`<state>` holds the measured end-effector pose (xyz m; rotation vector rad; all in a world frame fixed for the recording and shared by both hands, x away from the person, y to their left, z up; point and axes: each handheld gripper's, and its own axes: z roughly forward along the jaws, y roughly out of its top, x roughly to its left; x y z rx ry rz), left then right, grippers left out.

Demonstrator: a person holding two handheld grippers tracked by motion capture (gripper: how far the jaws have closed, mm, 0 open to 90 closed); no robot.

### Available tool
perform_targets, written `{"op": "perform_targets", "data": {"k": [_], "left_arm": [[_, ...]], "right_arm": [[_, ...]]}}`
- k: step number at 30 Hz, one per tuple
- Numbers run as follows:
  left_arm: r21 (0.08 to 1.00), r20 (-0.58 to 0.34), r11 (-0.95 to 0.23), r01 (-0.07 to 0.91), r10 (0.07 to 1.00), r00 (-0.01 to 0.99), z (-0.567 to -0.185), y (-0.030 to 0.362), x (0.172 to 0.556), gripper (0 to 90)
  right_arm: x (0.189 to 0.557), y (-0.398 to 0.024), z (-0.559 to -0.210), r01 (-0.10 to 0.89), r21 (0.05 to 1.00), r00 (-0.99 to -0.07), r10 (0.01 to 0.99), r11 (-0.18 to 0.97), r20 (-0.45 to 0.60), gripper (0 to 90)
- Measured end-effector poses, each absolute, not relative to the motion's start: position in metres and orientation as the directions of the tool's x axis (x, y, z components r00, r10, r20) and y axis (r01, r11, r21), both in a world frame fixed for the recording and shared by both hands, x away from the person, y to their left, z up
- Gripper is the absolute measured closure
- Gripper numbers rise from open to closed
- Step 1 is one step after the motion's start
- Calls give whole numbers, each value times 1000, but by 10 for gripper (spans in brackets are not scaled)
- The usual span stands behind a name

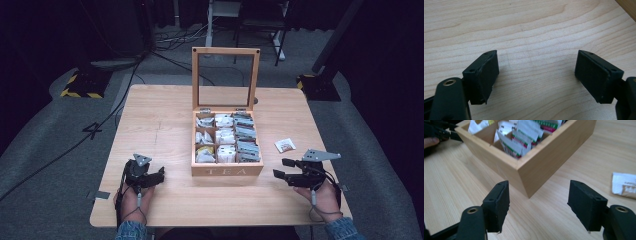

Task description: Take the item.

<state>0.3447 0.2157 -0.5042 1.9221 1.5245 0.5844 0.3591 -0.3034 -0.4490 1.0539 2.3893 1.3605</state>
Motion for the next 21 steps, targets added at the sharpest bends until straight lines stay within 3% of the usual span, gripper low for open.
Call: {"op": "perform_targets", "data": {"k": [9, 14, 21], "left_arm": [[697, -31, -151, 701, 970, 239, -504, 216, 345, 199], [697, -31, -151, 701, 970, 239, -504, 216, 345, 199], [697, -31, -151, 701, 971, 239, -504, 216, 345, 199]], "right_arm": [[353, -293, -486, 494, 779, -731, 670, 387, 130, 315], [352, -288, -500, 471, 751, -742, 668, 464, 53, 311], [352, -283, -504, 426, 744, -769, 639, 515, -2, 205]]}}
